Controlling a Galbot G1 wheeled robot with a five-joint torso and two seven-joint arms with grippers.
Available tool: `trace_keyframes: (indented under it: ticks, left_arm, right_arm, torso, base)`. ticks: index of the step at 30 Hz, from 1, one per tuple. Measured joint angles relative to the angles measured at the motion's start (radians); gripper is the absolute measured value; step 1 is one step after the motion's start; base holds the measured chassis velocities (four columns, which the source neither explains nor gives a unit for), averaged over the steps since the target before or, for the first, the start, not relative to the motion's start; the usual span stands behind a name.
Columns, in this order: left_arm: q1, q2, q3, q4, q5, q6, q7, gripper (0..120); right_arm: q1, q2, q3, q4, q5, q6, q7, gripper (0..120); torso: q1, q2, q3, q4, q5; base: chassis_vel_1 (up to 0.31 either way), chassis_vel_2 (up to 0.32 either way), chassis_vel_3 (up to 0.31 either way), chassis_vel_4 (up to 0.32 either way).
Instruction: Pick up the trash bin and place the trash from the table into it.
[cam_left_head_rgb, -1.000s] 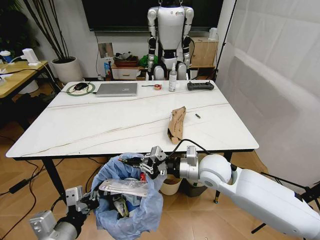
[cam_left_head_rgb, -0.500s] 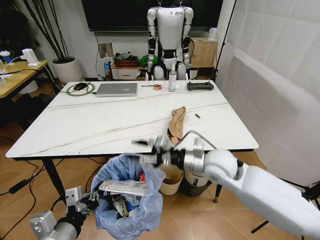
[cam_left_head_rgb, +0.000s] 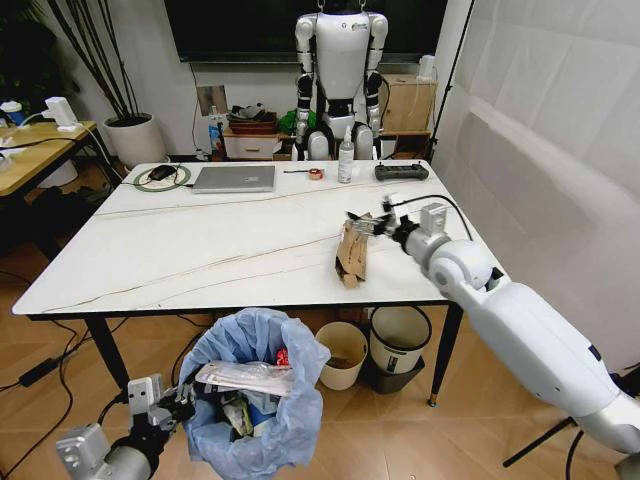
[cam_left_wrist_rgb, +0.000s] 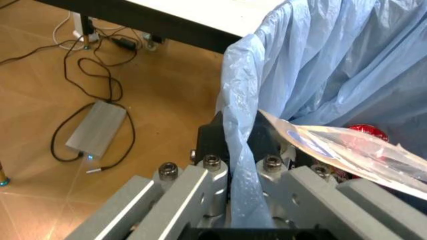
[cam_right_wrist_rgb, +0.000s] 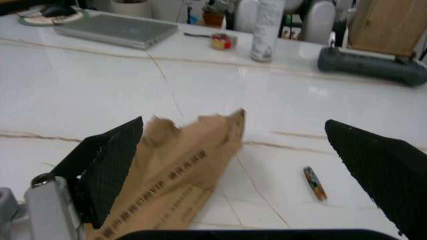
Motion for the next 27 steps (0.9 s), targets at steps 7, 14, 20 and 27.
trace_keyframes:
  ticks: [7, 14, 20, 27]
  left_arm:
    - [0.002, 0.0, -0.012, -0.005, -0.009, 0.0, -0.001, 0]
    - [0.01, -0.004, -0.02, -0.016, -0.009, 0.0, -0.002, 0]
    - [0.016, -0.009, -0.022, -0.023, -0.007, 0.0, -0.002, 0]
    - [0.025, -0.012, -0.026, -0.031, -0.005, 0.0, -0.002, 0]
  right_arm:
    - [0.014, 0.028, 0.011, -0.134, -0.065, 0.0, -0.092, 100]
    - [0.064, 0.076, -0.021, -0.262, -0.128, 0.007, -0.095, 100]
    - [0.101, 0.116, -0.038, -0.356, -0.154, 0.018, -0.092, 100]
    - [0.127, 0.14, -0.046, -0.432, -0.163, 0.035, -0.096, 100]
  torso:
    - [0.0, 0.0, 0.0, 0.0003, 0.0001]
    - [0.0, 0.0, 0.0, 0.0003, -0.0001]
    - [0.0, 0.0, 0.0, 0.0006, -0.0001]
    - [0.0, 0.0, 0.0, 0.0003, -0.0002]
  base:
    - [0.0, 0.0, 0.0, 0.0]
    - [0.0, 0.0, 0.0, 0.0]
    - [0.0, 0.0, 0.0, 0.0]
    - [0.0, 0.0, 0.0, 0.0]
